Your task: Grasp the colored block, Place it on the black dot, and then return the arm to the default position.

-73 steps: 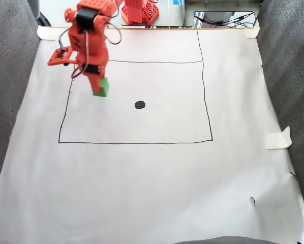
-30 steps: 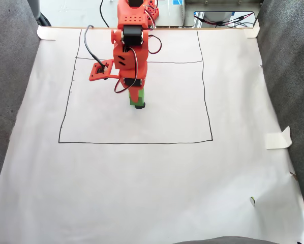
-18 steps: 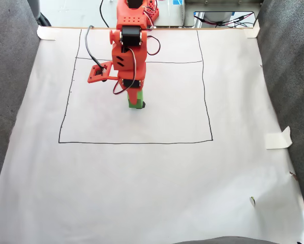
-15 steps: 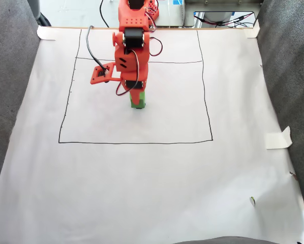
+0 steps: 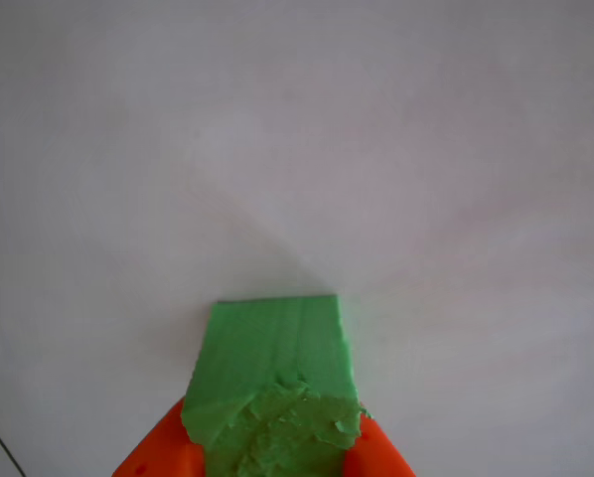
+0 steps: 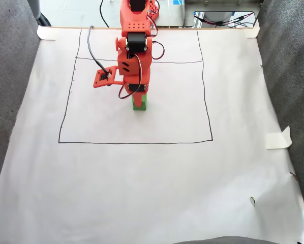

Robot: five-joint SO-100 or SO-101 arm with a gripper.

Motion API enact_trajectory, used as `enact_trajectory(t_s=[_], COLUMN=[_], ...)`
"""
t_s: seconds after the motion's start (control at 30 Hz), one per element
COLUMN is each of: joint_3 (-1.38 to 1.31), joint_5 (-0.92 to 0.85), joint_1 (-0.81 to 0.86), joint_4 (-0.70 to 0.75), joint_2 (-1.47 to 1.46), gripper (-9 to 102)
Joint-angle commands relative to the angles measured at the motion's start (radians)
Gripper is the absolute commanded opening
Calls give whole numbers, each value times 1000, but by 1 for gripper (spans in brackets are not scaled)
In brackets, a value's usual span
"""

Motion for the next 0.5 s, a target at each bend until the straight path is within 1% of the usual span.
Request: enact_trajectory(t_s=[0.0,0.4,0.43,0.47], joint_3=[-46,-60,-60,-60], joint_5=[-2,-23,-25,-25], joint_1=[8,23,23,23], joint_4=[-9,-8,-6,-6], joint_2=[6,-3,-5,-5], gripper=[0,0,2,9])
